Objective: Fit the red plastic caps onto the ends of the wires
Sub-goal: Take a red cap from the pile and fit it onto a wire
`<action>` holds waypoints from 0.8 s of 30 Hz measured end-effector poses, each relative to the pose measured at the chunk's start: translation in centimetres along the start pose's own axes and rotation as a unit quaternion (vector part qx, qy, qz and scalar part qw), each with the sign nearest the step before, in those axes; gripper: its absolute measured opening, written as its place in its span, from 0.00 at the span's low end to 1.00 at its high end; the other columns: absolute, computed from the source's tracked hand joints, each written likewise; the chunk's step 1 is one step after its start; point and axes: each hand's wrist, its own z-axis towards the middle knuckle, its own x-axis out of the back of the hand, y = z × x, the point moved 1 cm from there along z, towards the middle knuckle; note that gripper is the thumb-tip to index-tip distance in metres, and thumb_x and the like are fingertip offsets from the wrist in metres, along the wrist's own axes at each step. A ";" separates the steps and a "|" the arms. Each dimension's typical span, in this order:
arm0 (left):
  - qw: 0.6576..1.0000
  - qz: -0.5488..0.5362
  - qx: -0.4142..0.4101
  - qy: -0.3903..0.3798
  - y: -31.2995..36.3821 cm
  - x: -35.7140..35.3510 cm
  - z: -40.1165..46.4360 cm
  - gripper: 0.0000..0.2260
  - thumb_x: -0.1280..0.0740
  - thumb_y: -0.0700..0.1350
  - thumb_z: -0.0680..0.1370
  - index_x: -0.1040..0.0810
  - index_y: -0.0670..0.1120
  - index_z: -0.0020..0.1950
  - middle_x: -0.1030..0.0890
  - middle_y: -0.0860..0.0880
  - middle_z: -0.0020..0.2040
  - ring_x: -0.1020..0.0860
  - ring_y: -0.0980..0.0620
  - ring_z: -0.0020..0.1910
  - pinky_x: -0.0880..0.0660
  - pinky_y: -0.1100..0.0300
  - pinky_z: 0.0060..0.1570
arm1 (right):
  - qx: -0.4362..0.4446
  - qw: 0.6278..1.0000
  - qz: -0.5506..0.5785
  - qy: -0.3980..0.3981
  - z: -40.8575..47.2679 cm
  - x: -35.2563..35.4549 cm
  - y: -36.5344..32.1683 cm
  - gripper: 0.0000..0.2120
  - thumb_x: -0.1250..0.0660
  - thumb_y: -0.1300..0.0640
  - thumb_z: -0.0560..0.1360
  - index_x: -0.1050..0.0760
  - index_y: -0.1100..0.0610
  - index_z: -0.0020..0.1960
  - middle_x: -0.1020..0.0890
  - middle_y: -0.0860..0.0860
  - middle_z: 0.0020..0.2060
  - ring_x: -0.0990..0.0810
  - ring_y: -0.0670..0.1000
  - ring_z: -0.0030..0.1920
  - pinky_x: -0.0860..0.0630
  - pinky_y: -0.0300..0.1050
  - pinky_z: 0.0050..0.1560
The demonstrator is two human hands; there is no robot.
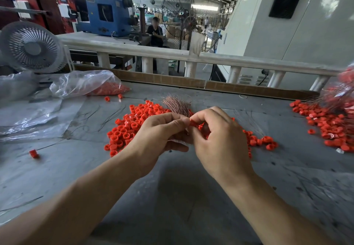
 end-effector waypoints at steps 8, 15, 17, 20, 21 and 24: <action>1.000 0.014 0.024 -0.008 0.1 0.1 -0.1 0.11 0.34 0.44 0.82 0.17 0.38 0.53 0.16 0.40 0.48 0.17 0.44 0.47 0.19 0.57 0.43 | 0.002 0.999 -0.022 -0.026 0.0 0.1 0.0 0.05 0.24 0.59 0.74 0.19 0.54 0.46 0.20 0.45 0.42 0.21 0.47 0.42 0.23 0.44 0.39; 0.999 0.010 0.032 0.003 0.1 -0.1 -0.1 0.12 0.35 0.42 0.83 0.20 0.34 0.56 0.17 0.38 0.49 0.18 0.44 0.47 0.19 0.56 0.43 | 0.028 0.997 -0.064 -0.030 0.0 0.0 -0.4 0.04 0.26 0.61 0.74 0.19 0.54 0.48 0.19 0.47 0.43 0.20 0.52 0.44 0.23 0.50 0.38; 0.999 0.019 0.038 0.006 0.2 -0.1 -0.2 0.14 0.35 0.45 0.83 0.19 0.34 0.57 0.17 0.35 0.51 0.18 0.43 0.47 0.19 0.55 0.43 | 0.032 0.997 -0.063 -0.029 0.0 0.0 -0.4 0.03 0.27 0.61 0.74 0.19 0.55 0.47 0.19 0.47 0.43 0.20 0.53 0.43 0.23 0.51 0.37; 0.998 0.022 0.052 0.022 0.3 -0.1 -0.3 0.18 0.36 0.49 0.83 0.19 0.33 0.57 0.17 0.34 0.53 0.19 0.42 0.46 0.20 0.54 0.43 | 0.031 0.997 -0.061 -0.032 0.0 -0.1 -0.2 0.04 0.26 0.61 0.75 0.21 0.55 0.45 0.20 0.47 0.41 0.21 0.53 0.42 0.24 0.51 0.36; 0.998 0.020 0.057 0.029 0.3 0.0 -0.3 0.18 0.36 0.49 0.83 0.20 0.33 0.58 0.17 0.34 0.53 0.19 0.42 0.46 0.20 0.54 0.43 | 0.030 0.997 -0.060 -0.033 0.0 -0.1 -0.2 0.05 0.26 0.61 0.75 0.21 0.54 0.44 0.21 0.47 0.40 0.22 0.52 0.41 0.26 0.50 0.36; 0.997 0.016 0.060 0.044 0.3 0.0 -0.2 0.17 0.37 0.48 0.84 0.20 0.33 0.58 0.16 0.34 0.52 0.19 0.42 0.45 0.20 0.53 0.43 | 0.035 0.997 -0.063 -0.031 0.2 0.1 -0.2 0.06 0.25 0.61 0.74 0.22 0.54 0.42 0.21 0.46 0.38 0.23 0.51 0.40 0.30 0.44 0.39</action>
